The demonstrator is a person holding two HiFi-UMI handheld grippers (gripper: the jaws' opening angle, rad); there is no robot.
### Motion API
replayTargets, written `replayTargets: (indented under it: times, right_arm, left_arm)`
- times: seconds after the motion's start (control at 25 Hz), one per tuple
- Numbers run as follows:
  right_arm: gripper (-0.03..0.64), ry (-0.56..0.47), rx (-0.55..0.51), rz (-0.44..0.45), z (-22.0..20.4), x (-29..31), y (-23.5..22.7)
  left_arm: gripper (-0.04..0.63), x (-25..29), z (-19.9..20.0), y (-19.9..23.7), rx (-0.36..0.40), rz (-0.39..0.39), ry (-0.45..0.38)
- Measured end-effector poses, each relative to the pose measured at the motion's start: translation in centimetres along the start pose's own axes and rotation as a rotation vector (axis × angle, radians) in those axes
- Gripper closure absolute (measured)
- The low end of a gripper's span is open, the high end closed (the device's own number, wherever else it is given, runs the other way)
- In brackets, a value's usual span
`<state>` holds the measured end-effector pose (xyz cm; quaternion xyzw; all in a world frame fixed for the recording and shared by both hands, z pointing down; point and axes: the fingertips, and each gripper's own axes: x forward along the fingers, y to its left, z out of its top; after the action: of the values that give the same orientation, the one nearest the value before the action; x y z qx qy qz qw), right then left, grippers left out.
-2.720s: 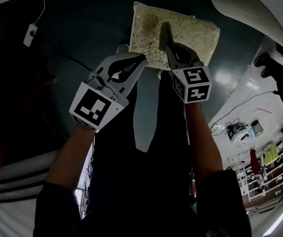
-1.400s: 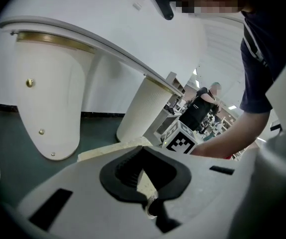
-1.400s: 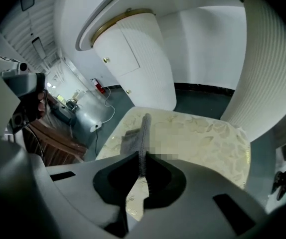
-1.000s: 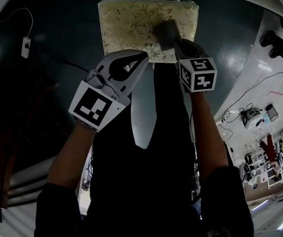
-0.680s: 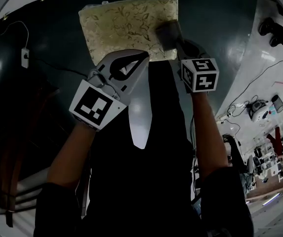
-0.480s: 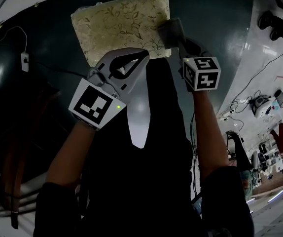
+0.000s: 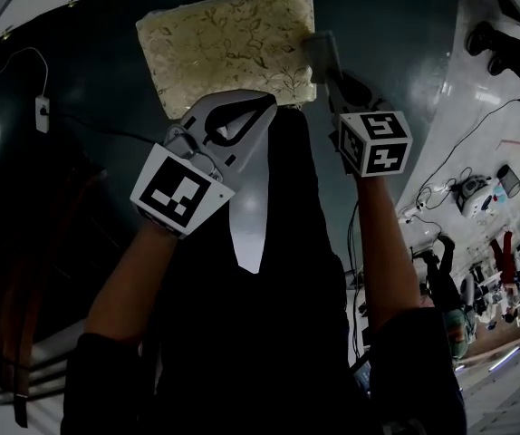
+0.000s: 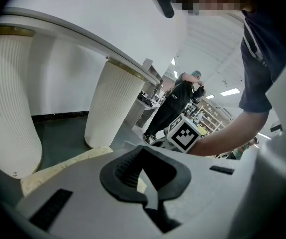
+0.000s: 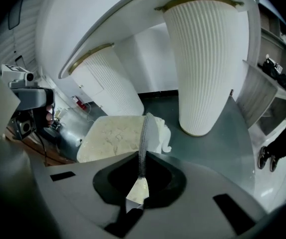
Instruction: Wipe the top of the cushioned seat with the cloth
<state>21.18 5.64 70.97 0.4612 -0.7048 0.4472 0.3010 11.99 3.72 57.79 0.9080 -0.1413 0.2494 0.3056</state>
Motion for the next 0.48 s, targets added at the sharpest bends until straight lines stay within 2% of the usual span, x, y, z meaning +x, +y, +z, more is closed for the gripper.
replayTargets:
  times: [0.28, 0.48]
  right_arm:
    - [0.583, -0.009, -0.062, 0.089, 1.8, 3.4, 10.7]
    - [0.583, 0.039, -0.147, 0.225, 1.4, 7.1, 21.3]
  left_arm:
    - [0.588, -7.6, -2.4, 3.5, -0.023, 0.060, -0.038]
    - [0.588, -14.7, -4.8, 7.0, -0.066, 0.156, -0.080]
